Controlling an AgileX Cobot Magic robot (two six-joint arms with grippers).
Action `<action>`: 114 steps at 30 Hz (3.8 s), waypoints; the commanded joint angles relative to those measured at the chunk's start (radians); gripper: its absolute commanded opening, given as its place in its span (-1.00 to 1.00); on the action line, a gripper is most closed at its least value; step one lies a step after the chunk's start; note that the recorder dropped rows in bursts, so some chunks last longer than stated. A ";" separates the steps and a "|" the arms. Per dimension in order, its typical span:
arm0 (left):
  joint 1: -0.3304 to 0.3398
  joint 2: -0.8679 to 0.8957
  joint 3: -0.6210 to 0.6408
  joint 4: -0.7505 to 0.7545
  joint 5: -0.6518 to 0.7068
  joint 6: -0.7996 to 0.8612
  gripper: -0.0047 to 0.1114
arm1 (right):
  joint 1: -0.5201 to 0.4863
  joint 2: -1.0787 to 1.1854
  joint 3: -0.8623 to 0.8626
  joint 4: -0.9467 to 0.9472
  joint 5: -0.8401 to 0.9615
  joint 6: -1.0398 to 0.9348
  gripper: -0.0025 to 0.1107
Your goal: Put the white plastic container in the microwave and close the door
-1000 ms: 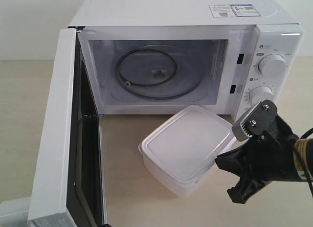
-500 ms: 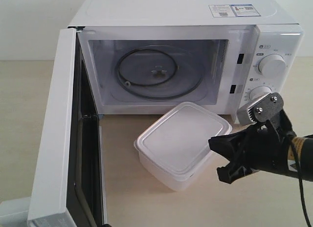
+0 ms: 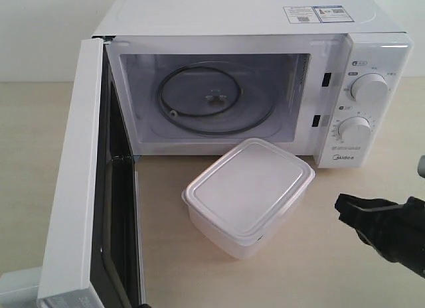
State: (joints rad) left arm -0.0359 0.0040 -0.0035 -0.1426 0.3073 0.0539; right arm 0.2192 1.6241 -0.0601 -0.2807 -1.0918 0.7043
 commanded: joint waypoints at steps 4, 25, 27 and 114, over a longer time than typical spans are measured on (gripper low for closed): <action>0.002 -0.004 0.003 0.005 -0.001 0.000 -0.84 | 0.000 -0.009 -0.060 -0.148 0.029 0.345 -0.96; 0.002 -0.004 0.003 0.005 -0.001 0.000 -0.84 | 0.002 -0.009 -0.109 -0.238 0.143 0.586 -0.90; 0.002 -0.004 0.003 0.005 -0.001 0.000 -0.84 | 0.002 -0.009 -0.123 -0.258 0.143 0.603 -0.80; 0.002 -0.004 0.003 0.005 -0.001 0.000 -0.84 | 0.270 0.147 -0.284 0.059 0.329 0.693 -0.34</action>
State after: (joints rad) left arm -0.0359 0.0040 -0.0035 -0.1426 0.3073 0.0539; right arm 0.4843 1.7255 -0.3423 -0.1997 -0.7000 1.3950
